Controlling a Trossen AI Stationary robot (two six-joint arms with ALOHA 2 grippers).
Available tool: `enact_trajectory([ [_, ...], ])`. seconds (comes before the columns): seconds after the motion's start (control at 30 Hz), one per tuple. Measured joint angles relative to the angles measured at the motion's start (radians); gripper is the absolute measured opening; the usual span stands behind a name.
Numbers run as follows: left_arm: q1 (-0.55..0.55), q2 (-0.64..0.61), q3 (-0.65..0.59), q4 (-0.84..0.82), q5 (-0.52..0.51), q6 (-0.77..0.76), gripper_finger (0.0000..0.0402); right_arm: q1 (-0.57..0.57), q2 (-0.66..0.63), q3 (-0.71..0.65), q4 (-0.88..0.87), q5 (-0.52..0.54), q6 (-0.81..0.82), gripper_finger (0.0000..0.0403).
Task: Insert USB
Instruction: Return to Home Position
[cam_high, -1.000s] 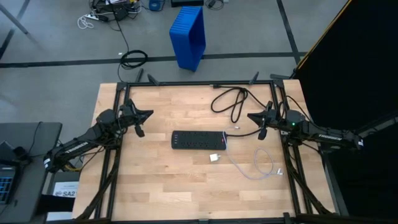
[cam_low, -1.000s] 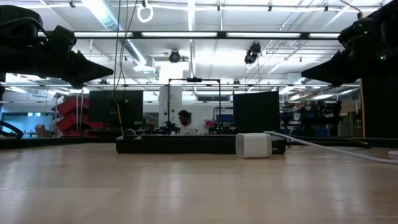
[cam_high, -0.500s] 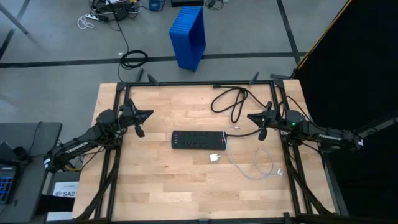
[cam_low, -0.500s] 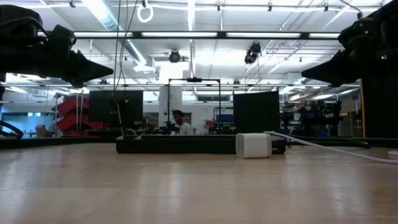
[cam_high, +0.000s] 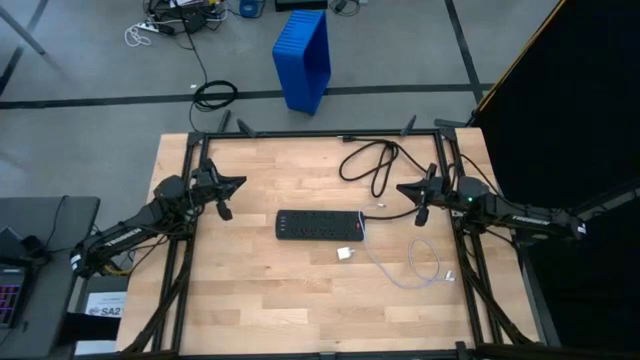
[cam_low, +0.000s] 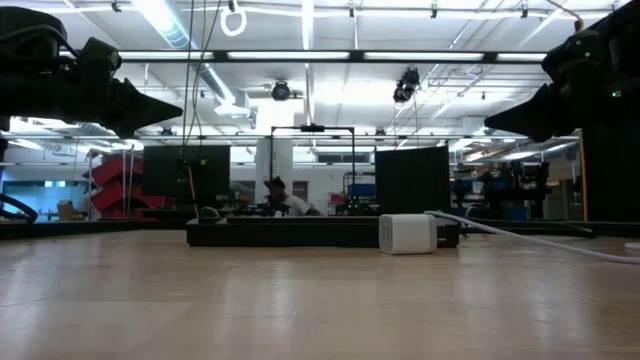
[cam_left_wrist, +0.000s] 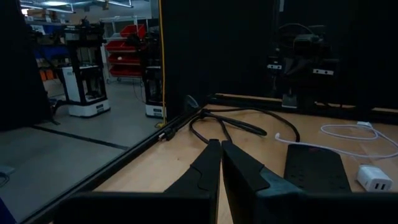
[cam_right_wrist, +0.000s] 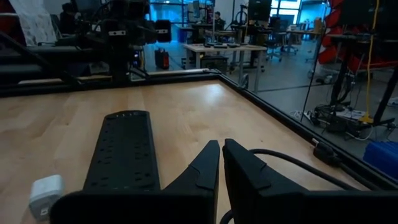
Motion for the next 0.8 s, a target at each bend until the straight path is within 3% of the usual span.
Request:
enact_trajectory([
  [0.8,0.000,0.000,0.000,0.002,0.000,0.000,0.0000,0.000,0.006,0.000,0.005,0.002,0.002,0.0003],
])
